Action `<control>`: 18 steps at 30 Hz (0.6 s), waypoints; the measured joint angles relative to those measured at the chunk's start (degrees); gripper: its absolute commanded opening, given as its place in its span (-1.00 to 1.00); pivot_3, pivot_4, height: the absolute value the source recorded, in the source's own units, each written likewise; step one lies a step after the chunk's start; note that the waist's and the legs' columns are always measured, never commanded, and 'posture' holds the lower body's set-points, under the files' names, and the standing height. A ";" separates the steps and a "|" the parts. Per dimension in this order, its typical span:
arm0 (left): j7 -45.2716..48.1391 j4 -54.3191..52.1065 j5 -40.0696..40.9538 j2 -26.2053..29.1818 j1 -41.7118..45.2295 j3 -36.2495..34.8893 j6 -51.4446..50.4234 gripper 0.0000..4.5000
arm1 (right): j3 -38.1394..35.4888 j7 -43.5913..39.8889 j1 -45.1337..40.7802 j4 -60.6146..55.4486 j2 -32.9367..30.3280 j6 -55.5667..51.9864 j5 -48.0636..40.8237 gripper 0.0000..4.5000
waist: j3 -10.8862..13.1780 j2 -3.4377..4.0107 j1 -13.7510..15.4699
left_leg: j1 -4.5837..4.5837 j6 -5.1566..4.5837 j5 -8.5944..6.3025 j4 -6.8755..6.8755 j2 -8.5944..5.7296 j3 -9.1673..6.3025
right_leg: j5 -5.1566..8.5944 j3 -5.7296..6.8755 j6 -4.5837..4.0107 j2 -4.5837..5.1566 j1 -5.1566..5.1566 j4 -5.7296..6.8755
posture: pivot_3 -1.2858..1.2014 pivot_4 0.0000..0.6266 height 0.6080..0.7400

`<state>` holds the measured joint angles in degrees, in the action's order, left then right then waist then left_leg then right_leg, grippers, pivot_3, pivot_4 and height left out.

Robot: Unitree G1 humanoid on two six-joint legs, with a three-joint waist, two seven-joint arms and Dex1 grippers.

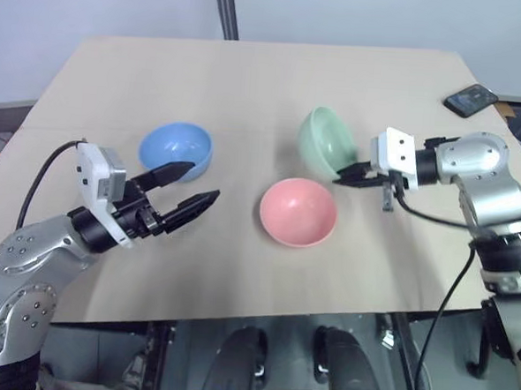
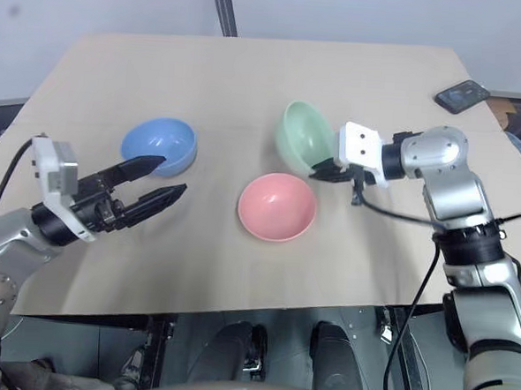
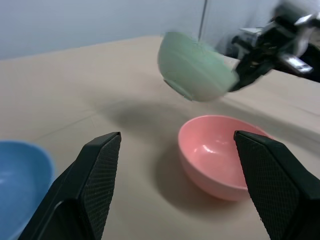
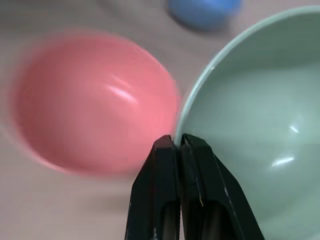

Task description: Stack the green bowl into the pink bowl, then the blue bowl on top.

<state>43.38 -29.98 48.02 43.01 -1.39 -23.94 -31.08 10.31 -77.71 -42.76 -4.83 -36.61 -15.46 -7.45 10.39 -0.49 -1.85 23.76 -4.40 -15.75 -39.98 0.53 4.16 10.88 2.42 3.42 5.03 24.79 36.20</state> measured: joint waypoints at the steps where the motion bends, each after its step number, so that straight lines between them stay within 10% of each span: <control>1: 0.26 0.32 -0.29 0.00 0.05 0.20 0.11 0.71 | 0.02 0.04 0.32 -2.15 -0.12 -1.26 -0.59 -0.98 | 0.00 -0.01 -0.06 | -0.01 0.02 -0.01 -0.01 0.00 0.02 | 0.00 -0.02 0.00 0.00 0.00 -0.02 | 0.03 -0.52 1.00; 4: 1.90 2.91 -1.60 0.06 2.78 1.77 0.78 0.71 | 0.13 1.83 2.19 -10.54 -1.53 -8.86 -3.23 -0.98 | -0.01 -0.01 0.46 | 0.00 0.03 -0.02 -0.01 -0.02 0.00 | 0.11 0.02 -0.20 0.05 0.00 -0.01 | 0.03 -0.52 1.00; 15: 3.62 8.35 -8.91 0.12 7.96 6.60 3.14 0.71 | 2.48 8.68 5.73 -15.79 -5.34 -16.70 -3.50 0.99 | -0.02 -0.06 1.34 | 0.08 -0.06 -0.01 -0.01 -0.04 0.01 | 0.12 0.04 -0.21 0.03 -0.01 -0.15 | 0.03 -0.52 1.00; 18: 1.33 8.59 -13.59 1.09 8.99 8.20 3.45 0.71 | -3.95 12.93 6.45 -18.08 -3.46 -19.78 -7.56 0.99 | -0.02 -0.07 1.37 | 0.08 -0.06 -0.01 0.00 -0.03 -0.02 | 0.09 0.06 -0.17 0.01 -0.02 -0.18 | 0.03 -0.52 1.00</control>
<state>44.71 -21.39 34.43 44.10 7.60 -15.74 -27.63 6.37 -64.78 -36.32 -22.91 -40.07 -35.24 -15.01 10.37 -0.56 -0.48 23.84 -4.45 -15.76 -39.99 0.50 4.15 10.98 2.48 3.25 5.04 24.77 36.02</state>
